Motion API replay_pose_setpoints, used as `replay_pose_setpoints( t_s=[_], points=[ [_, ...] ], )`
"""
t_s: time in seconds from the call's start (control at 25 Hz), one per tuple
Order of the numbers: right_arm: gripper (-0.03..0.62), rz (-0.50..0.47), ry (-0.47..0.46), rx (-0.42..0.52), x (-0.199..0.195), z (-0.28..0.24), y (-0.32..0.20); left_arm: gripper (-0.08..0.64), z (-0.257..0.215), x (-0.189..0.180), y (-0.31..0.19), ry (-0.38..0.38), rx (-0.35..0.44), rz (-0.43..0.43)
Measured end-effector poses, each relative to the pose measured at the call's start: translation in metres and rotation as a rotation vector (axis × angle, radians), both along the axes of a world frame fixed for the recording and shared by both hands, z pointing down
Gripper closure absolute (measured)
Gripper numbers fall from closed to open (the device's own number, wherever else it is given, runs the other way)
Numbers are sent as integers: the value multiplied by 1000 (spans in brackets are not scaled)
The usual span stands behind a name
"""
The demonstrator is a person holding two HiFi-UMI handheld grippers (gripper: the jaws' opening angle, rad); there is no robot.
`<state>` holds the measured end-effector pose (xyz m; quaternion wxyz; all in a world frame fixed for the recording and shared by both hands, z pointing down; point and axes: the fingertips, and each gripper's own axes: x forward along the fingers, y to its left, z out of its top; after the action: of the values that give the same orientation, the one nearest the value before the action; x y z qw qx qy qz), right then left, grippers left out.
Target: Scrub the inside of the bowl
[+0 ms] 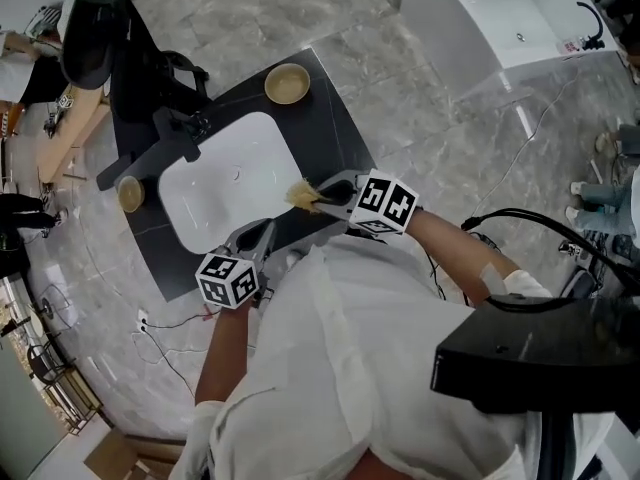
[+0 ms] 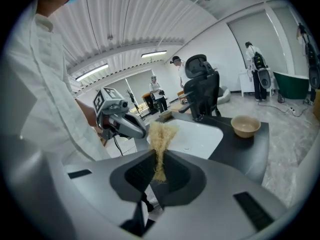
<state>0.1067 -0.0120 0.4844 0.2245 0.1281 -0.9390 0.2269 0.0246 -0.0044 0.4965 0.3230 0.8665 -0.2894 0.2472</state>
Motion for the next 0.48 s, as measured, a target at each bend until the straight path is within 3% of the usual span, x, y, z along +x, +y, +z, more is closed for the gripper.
replay_pose_setpoints(
  t_s=[0.16, 0.48],
  points=[
    [555, -25, 17, 25, -43, -9, 19, 555, -9, -41, 21, 12, 44, -16],
    [557, -50, 41, 82, -141, -23, 58, 555, -12, -137, 61, 79, 44, -110]
  ],
)
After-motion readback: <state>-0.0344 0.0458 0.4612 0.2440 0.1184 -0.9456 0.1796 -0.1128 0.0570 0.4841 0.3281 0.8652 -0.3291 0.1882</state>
